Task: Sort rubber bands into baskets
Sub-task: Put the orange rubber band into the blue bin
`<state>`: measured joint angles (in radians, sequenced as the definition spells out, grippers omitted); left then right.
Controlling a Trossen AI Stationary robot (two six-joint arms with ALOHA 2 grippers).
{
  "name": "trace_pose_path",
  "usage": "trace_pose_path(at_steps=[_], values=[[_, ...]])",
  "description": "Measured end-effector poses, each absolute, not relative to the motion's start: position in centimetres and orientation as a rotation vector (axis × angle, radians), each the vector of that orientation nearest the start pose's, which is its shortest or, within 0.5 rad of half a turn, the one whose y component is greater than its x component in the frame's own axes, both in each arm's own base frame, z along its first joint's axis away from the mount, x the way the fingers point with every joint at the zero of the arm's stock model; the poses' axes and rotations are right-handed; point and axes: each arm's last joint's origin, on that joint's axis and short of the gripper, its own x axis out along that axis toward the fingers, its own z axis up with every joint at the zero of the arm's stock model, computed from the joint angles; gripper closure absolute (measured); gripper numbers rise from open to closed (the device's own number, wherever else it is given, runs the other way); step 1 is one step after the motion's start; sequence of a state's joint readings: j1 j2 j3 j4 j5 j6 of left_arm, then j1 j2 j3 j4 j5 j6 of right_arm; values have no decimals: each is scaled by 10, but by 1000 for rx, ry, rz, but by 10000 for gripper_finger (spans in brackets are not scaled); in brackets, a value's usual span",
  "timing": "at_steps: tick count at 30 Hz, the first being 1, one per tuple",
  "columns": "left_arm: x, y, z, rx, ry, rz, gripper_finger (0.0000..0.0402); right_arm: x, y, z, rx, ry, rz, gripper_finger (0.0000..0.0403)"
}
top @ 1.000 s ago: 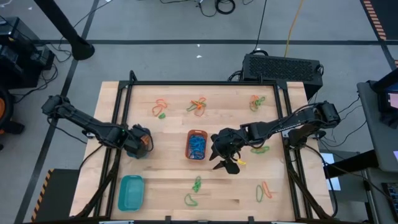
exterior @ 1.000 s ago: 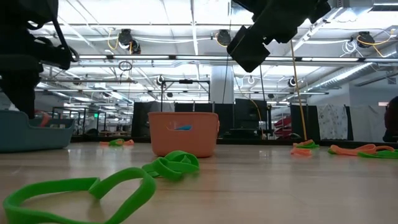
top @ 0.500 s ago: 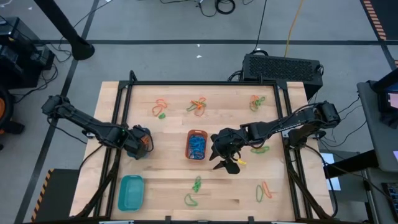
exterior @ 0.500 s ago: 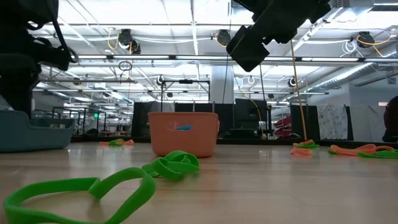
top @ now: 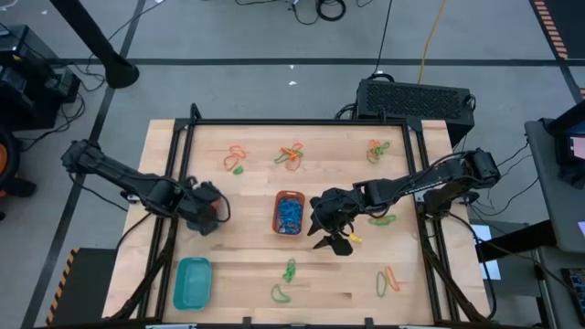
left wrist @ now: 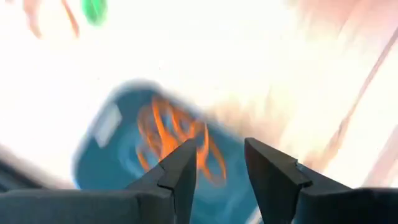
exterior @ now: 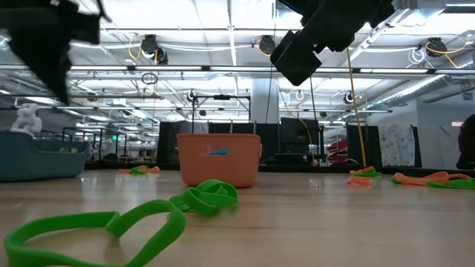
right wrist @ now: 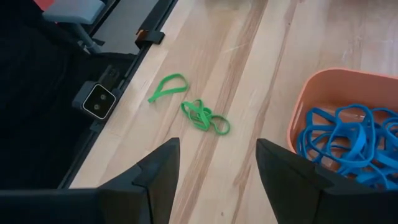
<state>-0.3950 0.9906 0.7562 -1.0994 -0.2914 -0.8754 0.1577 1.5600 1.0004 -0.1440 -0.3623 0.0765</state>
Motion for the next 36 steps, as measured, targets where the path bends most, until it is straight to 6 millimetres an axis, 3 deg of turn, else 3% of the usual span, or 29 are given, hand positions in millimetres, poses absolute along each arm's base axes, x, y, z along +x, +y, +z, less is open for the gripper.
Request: trace_pose_path(at_steps=[4, 9, 12, 16, 21, 26, 31, 36], values=[[153, -39, 242, -165, 998, 588, 258, 324, 61, 227, 118, 721, 445, 200], [179, -18, 229, -78, 1075, 603, 258, 324, 58, 226, 79, 723, 379, 200], [209, -14, 223, -74, 1018, 431, 258, 322, 58, 224, 142, 772, 360, 200], [249, -28, 226, -29, 797, 91, 258, 314, 65, 218, 247, 890, 323, 200], [274, -51, 231, 62, 563, -77, 258, 296, 95, 219, 376, 1128, 301, 201], [288, -71, 232, 164, 408, -162, 258, 265, 139, 226, 561, 1394, 144, 212], [293, -78, 222, 225, 423, -191, 258, 227, 176, 219, 633, 1584, -25, 224], [292, -79, 215, 222, 472, -216, 258, 204, 191, 208, 662, 1657, -157, 236]])
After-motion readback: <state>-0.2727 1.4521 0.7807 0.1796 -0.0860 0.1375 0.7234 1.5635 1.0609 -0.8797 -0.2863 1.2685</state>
